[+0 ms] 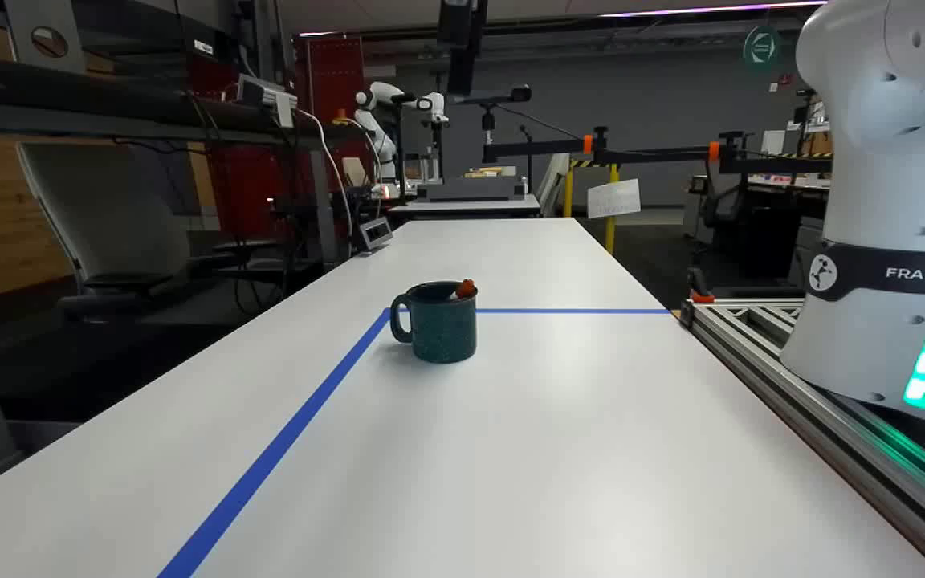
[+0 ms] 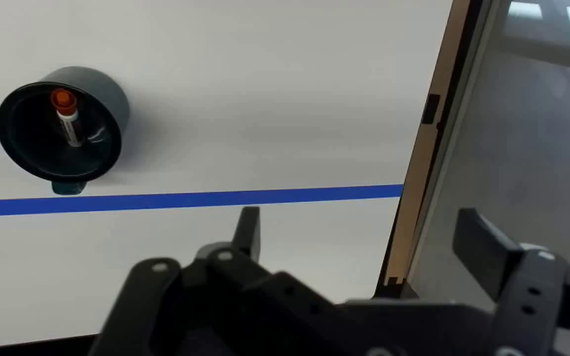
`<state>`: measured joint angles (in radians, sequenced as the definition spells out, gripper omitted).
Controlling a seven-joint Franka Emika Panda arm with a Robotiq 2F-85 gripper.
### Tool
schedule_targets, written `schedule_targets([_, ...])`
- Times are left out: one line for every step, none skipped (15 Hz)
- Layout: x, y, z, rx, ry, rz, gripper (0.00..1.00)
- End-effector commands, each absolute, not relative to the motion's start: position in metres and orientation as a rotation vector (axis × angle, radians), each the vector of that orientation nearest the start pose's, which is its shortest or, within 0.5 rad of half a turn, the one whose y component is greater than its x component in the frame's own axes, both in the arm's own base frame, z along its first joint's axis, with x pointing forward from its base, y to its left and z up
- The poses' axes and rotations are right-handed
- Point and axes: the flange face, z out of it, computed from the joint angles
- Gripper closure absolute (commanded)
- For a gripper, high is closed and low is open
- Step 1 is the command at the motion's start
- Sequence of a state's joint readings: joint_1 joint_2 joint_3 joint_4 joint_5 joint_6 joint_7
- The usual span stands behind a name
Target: Take the red marker out of the mug and put it on the table.
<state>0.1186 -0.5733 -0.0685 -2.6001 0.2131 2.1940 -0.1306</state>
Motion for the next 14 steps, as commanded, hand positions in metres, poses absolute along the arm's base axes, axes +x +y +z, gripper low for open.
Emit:
schedule_targets([0.383,0.026,0.458,-2.915,-0.114,-0.249,0.00])
schedule_targets([0.383,0.026,0.459,-2.915,-0.114,-0.249,0.00])
schedule_targets([0.383,0.026,0.459,-2.915,-0.114,-0.249,0.00])
schedule_targets([0.383,0.026,0.459,-2.915,-0.114,-0.249,0.00])
schedule_targets([0.383,0.026,0.459,-2.915,-0.114,-0.249,0.00])
schedule_targets([0.383,0.026,0.459,-2.915,-0.114,-0.249,0.00])
schedule_targets([0.383,0.026,0.459,-2.915,-0.114,-0.249,0.00])
schedule_targets([0.383,0.026,0.459,-2.915,-0.114,-0.249,0.00])
schedule_targets([0.389,0.026,0.452,-2.926,-0.084,-0.249,0.00])
schedule_targets([0.396,0.024,0.442,-2.956,-0.038,-0.220,0.00])
schedule_targets([0.401,0.022,0.435,-2.985,0.004,-0.182,0.00])
schedule_targets([0.408,0.018,0.424,-3.010,0.066,-0.138,0.00])
schedule_targets([0.413,0.015,0.415,-3.022,0.117,-0.101,0.00])
schedule_targets([0.420,0.011,0.406,-3.041,0.178,-0.053,0.00])
